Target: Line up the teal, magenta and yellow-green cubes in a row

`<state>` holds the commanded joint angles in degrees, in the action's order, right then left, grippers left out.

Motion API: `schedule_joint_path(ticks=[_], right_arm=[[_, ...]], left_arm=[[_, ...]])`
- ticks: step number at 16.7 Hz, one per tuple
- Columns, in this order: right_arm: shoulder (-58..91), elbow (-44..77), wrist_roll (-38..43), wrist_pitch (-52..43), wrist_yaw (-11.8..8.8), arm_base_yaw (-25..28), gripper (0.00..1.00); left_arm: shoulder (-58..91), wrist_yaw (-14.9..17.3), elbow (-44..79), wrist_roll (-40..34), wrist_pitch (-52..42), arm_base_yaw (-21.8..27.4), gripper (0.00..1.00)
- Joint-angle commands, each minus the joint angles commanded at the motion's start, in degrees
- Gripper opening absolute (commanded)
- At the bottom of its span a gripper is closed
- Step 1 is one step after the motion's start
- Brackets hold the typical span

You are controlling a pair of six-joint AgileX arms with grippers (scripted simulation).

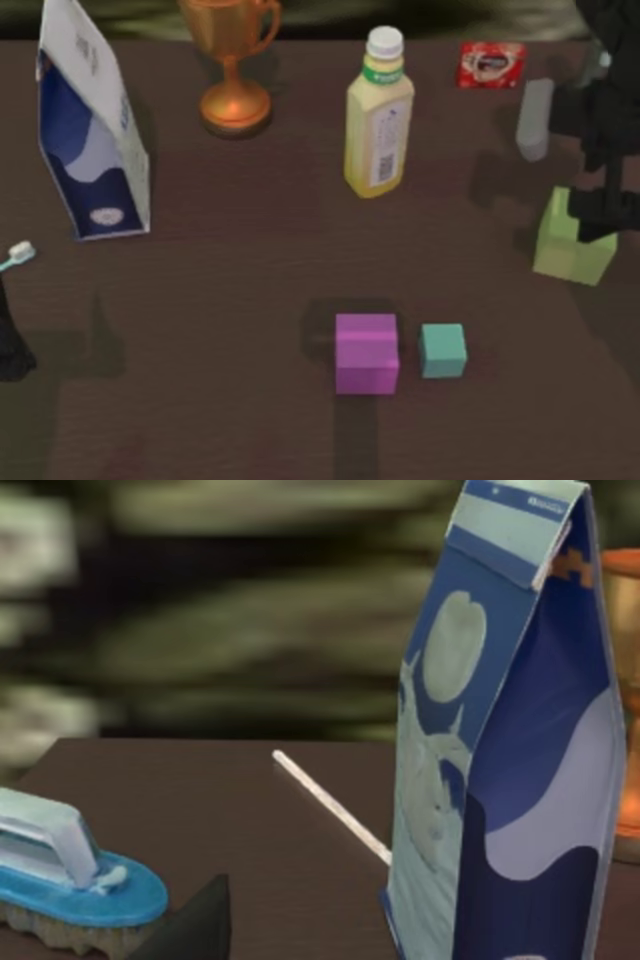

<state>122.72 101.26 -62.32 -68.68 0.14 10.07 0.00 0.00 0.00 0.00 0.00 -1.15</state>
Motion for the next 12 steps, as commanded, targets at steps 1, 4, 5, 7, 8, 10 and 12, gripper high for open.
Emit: schedule_joint_path(ticks=[1, 4, 5, 7, 8, 10, 12], right_arm=[[0.39, -1.01, 0.04, 1.35, 0.00, -0.01, 1.00], [2.42, -5.33, 0.07, 8.07, 0.02, -0.02, 1.00], [3.19, -6.94, 0.08, 10.63, 0.03, -0.03, 1.00], [4.57, -9.71, 0.08, 14.82, 0.04, -0.04, 1.00], [5.06, -10.65, 0.06, 16.04, 0.05, -0.04, 1.00], [5.38, -11.22, 0.04, 16.74, 0.05, -0.05, 1.00], [5.38, -11.22, 0.04, 16.74, 0.05, -0.05, 1.00]], left_arm=[[0.00, 0.00, 0.00, 0.00, 0.00, 0.00, 1.00], [0.00, 0.00, 0.00, 0.00, 0.00, 0.00, 1.00], [0.00, 0.00, 0.00, 0.00, 0.00, 0.00, 1.00], [0.00, 0.00, 0.00, 0.00, 0.00, 0.00, 1.00], [0.00, 0.00, 0.00, 0.00, 0.00, 0.00, 1.00], [0.00, 0.00, 0.00, 0.00, 0.00, 0.00, 1.00], [0.00, 0.00, 0.00, 0.00, 0.00, 0.00, 1.00]])
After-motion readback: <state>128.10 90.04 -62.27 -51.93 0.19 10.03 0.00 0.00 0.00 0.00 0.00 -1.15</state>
